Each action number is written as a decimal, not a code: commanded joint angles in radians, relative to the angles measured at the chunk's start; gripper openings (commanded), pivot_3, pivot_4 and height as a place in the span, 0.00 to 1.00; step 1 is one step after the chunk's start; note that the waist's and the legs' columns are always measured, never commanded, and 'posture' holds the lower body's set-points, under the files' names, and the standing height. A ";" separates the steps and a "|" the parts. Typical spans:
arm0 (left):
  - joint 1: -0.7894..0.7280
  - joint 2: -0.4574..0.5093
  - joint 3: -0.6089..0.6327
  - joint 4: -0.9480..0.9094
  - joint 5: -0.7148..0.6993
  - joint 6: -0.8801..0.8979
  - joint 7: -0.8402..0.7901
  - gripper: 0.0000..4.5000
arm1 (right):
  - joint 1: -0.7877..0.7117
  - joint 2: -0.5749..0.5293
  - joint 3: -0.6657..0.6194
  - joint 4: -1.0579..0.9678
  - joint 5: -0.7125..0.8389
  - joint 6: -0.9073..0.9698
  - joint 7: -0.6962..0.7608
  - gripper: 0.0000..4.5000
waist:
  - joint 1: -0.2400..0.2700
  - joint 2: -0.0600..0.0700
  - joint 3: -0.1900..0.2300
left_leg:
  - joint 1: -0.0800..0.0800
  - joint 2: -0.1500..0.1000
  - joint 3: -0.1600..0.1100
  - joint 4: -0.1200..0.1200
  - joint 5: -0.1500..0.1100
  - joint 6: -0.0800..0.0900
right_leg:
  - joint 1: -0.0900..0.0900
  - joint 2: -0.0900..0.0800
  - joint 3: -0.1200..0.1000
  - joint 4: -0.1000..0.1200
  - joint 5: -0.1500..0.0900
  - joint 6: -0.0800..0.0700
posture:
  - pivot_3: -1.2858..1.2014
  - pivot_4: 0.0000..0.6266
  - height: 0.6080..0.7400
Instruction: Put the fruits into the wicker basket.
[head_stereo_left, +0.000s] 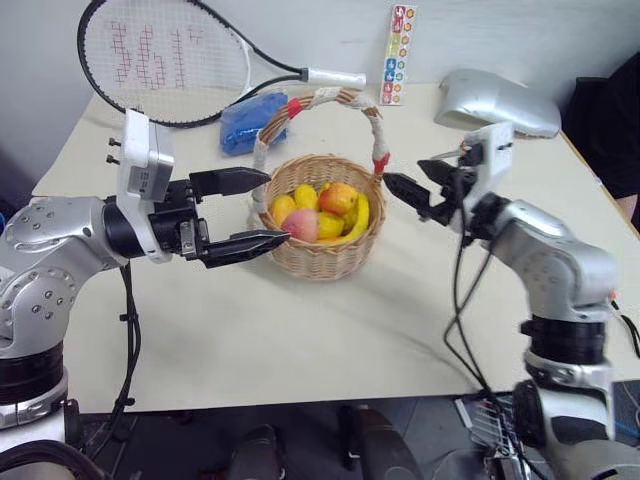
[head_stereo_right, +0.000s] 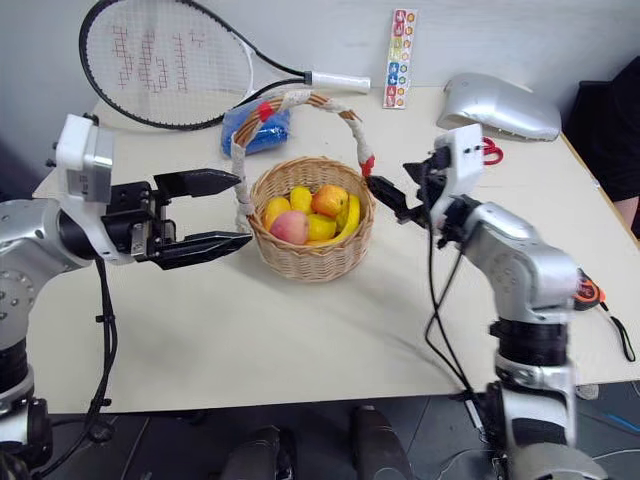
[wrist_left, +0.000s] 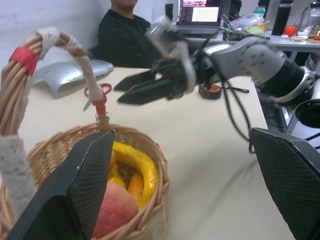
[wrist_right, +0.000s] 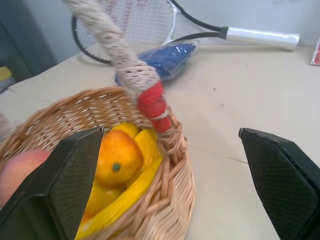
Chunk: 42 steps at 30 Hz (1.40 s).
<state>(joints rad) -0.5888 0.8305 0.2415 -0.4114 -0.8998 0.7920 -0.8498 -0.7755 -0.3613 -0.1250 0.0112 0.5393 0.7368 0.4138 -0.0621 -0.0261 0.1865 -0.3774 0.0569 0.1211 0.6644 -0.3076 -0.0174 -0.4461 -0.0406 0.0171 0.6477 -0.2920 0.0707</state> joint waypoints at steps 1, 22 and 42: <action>-0.024 0.011 0.005 0.005 -0.001 -0.016 -0.012 1.00 | -0.082 0.038 0.026 0.124 -0.083 -0.131 -0.017 0.99 | 0.001 0.000 0.000 | 0.000 0.001 0.000 -0.001 0.000 -0.001 | 0.000 0.000 0.000 0.000 0.000 0.000 | 0.52 0.24 1.00; -0.074 -0.013 -0.041 0.082 0.025 -0.048 -0.070 1.00 | 0.063 -0.165 -0.176 -0.025 -0.089 -0.204 0.032 0.06 | 0.022 0.001 0.000 | -0.008 0.005 -0.002 0.002 -0.001 0.002 | -0.001 -0.001 -0.008 -0.003 0.000 0.000 | 0.52 0.24 1.00; -0.137 -0.078 -0.084 0.203 0.040 -0.056 -0.167 1.00 | 0.418 -0.575 -0.473 0.215 -0.117 -0.323 0.231 0.77 | 0.017 0.001 0.001 | 0.002 -0.002 0.002 -0.001 0.001 0.001 | 0.001 0.002 0.002 -0.001 -0.001 0.002 | 0.52 0.24 1.00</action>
<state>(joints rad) -0.7057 0.7471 0.1456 -0.2077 -0.8596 0.7510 -0.9991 -0.3896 -0.8595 -0.5121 0.3062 0.3880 0.3994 0.5787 -0.0449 -0.0250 0.1872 -0.3757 0.0552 0.1238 0.6636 -0.3068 -0.0165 -0.4448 -0.0391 0.0200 0.6463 -0.2926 0.0730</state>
